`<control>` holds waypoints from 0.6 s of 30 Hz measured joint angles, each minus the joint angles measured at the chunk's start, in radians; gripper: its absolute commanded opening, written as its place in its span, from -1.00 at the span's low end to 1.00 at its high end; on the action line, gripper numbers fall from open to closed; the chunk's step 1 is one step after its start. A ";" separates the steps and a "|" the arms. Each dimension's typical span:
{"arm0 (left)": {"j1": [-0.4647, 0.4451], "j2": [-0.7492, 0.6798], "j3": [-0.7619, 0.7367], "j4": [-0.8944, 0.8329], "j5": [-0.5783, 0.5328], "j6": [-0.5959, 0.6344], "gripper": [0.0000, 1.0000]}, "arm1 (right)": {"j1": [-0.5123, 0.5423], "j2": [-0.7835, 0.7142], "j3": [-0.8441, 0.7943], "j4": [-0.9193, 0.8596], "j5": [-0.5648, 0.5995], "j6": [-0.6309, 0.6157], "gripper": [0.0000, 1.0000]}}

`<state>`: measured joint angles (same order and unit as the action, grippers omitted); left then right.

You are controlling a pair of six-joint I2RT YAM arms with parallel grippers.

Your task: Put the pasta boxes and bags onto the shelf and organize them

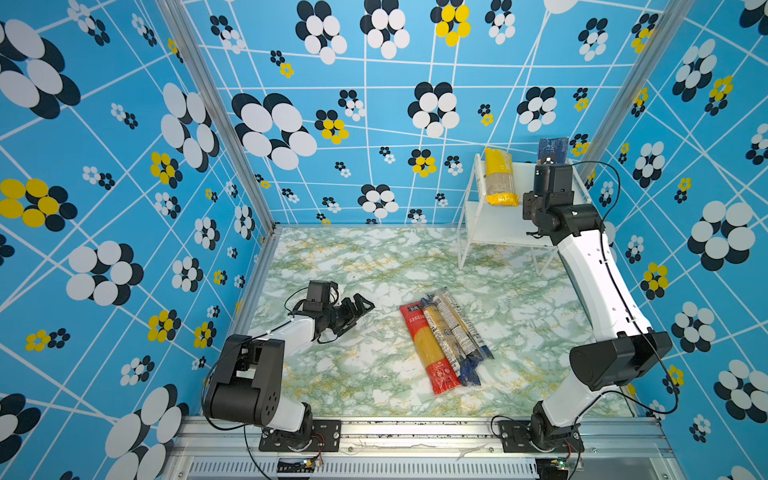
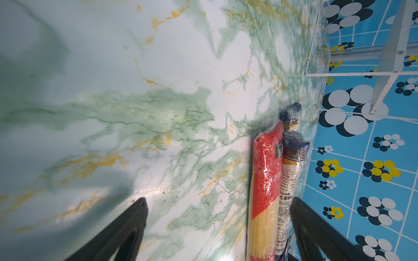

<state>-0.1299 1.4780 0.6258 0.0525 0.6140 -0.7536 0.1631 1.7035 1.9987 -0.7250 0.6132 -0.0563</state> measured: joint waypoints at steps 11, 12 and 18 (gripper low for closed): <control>0.011 0.000 0.000 0.000 0.000 0.008 0.98 | 0.000 0.010 0.011 -0.026 -0.016 0.033 -1.00; 0.011 0.000 0.000 0.000 0.000 0.008 0.99 | 0.000 0.010 0.011 -0.027 -0.019 0.036 -1.00; 0.011 0.000 0.000 0.000 0.000 0.008 0.98 | 0.000 0.011 0.019 -0.029 -0.023 0.046 -1.00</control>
<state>-0.1188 1.4780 0.6258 0.0525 0.6140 -0.7460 0.1631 1.7145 2.0178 -0.7536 0.5907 -0.0101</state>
